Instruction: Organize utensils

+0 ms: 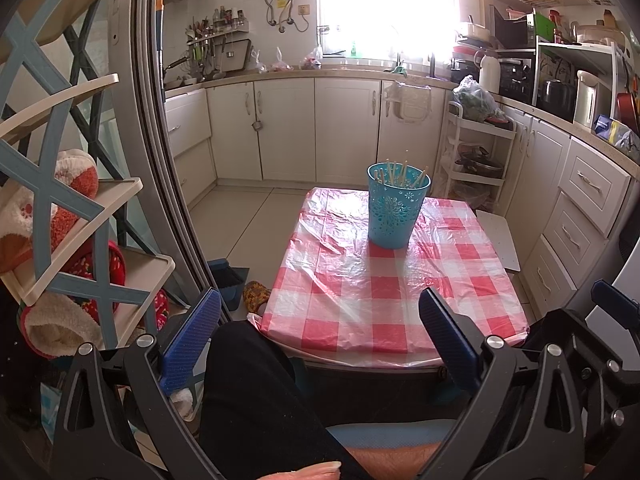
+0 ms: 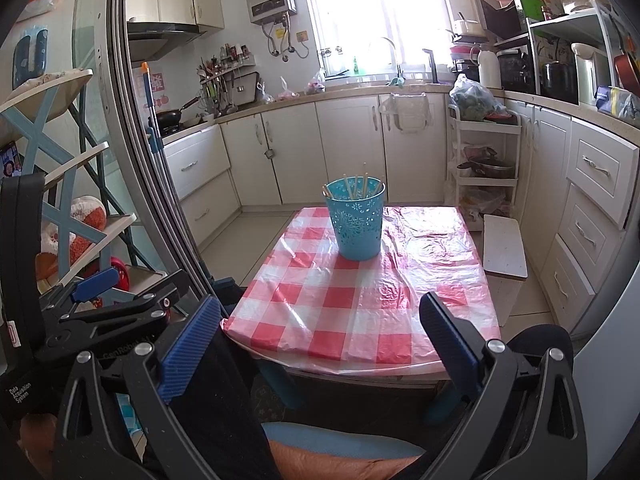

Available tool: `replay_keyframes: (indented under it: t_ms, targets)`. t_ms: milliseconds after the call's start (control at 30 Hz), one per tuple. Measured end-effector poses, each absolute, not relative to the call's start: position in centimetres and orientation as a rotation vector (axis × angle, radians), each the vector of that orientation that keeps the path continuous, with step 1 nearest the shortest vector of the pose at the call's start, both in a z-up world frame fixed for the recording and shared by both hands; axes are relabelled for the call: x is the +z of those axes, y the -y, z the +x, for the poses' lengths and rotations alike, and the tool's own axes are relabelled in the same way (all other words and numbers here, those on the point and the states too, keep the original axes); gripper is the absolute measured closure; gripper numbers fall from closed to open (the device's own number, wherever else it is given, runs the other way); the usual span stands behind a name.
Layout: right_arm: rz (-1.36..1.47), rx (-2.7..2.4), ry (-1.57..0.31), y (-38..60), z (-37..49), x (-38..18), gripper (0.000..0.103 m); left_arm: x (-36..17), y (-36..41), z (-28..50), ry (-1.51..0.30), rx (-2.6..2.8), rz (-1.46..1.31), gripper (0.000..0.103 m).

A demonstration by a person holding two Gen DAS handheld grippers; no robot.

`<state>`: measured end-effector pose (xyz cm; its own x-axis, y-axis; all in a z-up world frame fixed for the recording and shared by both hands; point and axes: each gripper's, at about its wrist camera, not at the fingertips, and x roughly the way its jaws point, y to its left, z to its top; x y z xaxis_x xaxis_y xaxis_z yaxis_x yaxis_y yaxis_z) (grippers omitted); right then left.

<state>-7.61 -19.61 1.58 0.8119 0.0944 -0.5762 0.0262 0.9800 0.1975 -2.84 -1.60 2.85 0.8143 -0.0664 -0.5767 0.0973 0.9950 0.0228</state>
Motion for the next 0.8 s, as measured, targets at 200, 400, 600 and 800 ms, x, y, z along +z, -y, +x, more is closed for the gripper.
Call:
replay_keyframes:
  t_ms: [200,400,600,800]
  targets:
    - [0.2,0.037,-0.624,19.62,-7.62,1.59,0.007,2.84,1.59,-2.84,-0.613,-0.087,0.052,0.008]
    - [0.2,0.036,-0.624,19.54,-7.61,1.52,0.007,2.85,1.56,-2.87,-0.614,-0.087,0.052,0.008]
    - [0.2,0.036,-0.627,19.47,-7.73,1.37,0.007,2.85,1.54,-2.88,-0.614,-0.087,0.052,0.008]
    - [0.2,0.036,-0.628,19.47,-7.74,1.38,0.007,2.85,1.53,-2.88,-0.613,-0.087,0.053,0.008]
